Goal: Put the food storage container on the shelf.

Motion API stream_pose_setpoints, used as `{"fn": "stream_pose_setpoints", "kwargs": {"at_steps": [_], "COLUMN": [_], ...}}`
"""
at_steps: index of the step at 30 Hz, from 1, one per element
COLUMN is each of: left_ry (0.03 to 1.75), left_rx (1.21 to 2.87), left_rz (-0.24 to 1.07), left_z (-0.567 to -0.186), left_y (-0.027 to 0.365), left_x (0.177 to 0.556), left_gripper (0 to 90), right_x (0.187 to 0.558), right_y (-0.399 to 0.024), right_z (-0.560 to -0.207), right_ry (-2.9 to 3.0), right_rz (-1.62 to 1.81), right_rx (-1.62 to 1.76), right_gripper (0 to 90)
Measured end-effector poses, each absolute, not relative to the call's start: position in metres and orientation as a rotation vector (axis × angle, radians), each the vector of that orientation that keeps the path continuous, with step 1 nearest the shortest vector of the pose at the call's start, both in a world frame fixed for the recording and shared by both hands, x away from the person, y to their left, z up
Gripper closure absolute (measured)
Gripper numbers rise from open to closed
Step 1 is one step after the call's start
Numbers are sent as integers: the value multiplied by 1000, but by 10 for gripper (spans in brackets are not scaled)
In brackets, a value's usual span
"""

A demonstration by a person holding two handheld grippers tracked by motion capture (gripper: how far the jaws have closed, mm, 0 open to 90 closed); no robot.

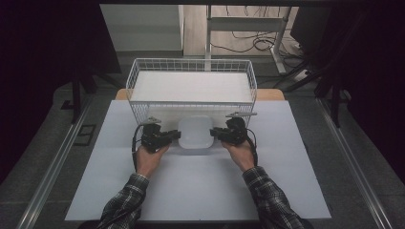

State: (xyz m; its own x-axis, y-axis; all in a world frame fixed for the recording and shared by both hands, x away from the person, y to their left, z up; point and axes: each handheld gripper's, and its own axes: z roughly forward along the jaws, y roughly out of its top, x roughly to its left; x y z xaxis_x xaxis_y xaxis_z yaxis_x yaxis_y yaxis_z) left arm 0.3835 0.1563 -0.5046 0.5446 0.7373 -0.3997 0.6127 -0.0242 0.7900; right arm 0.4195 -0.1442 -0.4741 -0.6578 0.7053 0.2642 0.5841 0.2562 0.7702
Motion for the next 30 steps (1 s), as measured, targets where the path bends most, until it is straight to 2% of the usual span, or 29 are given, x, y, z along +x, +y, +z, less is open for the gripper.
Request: {"fn": "stream_pose_setpoints", "kwargs": {"at_steps": [5,8,9,17,23,27,30], "left_ry": [1126,1135,1140,1171,1183,1167,1140], "left_rx": [1719,1728,1726,1707,1708,1703,1712], "left_rz": [208,242,247,309,356,313,314], "left_z": [-504,-501,-501,-499,-488,-484,-483], "left_y": [151,150,150,150,151,155,157], "left_x": [389,392,393,407,408,401,392], "left_gripper": [709,627,627,514,411,289,232], "right_x": [422,425,427,432,435,433,428], "right_y": [-141,-140,-140,-136,-137,-144,-146], "right_z": [-475,-476,-477,-476,-472,-466,-464], "right_ry": [2358,2340,2336,2247,2229,2241,2266], "right_rz": [1353,1354,1365,1342,1339,1376,1382], "right_rx": [1217,1230,1234,1214,1179,1180,1157], "right_gripper": [691,667,654,621,708,770,832]}}
